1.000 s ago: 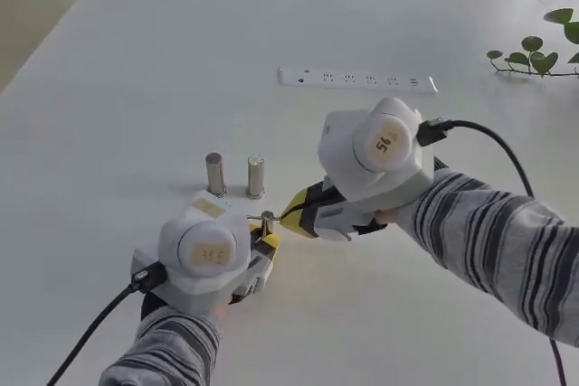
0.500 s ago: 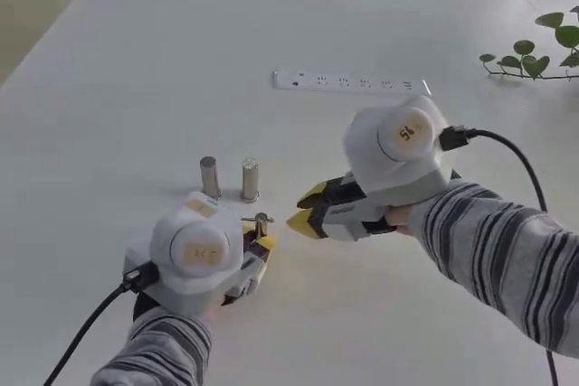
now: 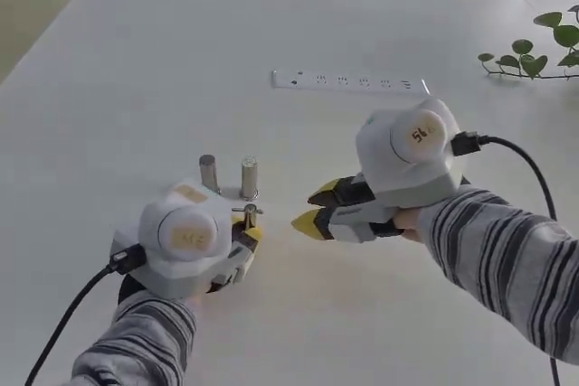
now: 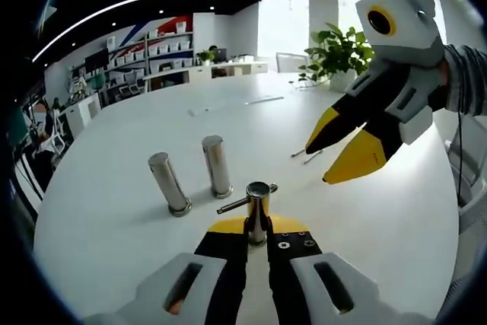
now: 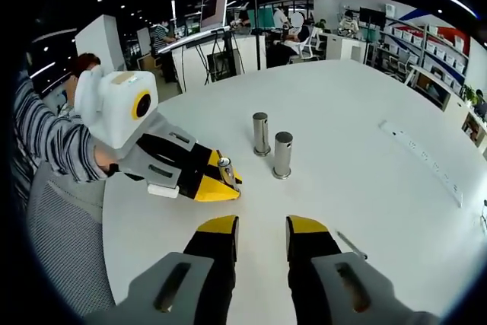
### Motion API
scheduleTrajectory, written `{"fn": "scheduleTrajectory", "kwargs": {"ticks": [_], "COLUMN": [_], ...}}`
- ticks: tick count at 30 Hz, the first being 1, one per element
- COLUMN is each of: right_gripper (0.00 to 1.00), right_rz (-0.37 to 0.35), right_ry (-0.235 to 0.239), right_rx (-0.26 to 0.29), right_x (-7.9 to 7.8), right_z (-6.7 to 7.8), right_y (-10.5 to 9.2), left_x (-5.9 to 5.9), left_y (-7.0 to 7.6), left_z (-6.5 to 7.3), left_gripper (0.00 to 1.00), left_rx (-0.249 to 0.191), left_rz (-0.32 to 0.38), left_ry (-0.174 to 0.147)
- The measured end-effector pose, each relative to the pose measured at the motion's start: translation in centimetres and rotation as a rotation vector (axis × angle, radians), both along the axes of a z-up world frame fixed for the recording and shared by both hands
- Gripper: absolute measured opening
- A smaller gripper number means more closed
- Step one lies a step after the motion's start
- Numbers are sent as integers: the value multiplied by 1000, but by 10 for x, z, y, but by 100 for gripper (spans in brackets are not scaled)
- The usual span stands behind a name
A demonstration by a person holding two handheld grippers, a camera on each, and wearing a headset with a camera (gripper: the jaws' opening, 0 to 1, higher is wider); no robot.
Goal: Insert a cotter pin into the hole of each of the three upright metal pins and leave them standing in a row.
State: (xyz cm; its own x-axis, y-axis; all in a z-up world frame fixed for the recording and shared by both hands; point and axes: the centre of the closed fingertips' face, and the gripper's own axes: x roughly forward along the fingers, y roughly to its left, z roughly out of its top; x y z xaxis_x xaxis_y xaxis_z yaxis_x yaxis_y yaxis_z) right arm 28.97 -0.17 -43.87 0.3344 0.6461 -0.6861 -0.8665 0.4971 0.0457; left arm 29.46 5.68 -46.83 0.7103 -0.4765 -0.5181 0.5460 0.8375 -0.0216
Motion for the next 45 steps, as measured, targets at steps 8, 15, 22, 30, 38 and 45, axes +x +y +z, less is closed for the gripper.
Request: {"fn": "scheduleTrajectory", "kwargs": {"ticks": [8, 15, 22, 30, 38, 45], "right_gripper": [25, 25, 25, 25, 25, 25], "right_rz": [-7, -11, -21, -27, -26, -27], "right_ry": [4, 9, 19, 27, 29, 32], "right_rx": [8, 13, 29, 30, 32, 32], "right_x": [-2, -1, 0, 0, -1, -1], "right_z": [-3, -4, -3, -7, -7, -8], "right_y": [2, 4, 4, 2, 3, 3], "left_x": [8, 12, 11, 10, 10, 5], "left_y": [16, 19, 21, 20, 20, 24], "left_z": [0, 0, -5, -4, -4, -17], "left_gripper": [5, 5, 5, 5, 6, 7], "left_rx": [2, -11, -12, -10, -25, 6], "left_rz": [21, 34, 21, 3, 10, 20], "left_ry": [2, 3, 18, 7, 5, 52]}}
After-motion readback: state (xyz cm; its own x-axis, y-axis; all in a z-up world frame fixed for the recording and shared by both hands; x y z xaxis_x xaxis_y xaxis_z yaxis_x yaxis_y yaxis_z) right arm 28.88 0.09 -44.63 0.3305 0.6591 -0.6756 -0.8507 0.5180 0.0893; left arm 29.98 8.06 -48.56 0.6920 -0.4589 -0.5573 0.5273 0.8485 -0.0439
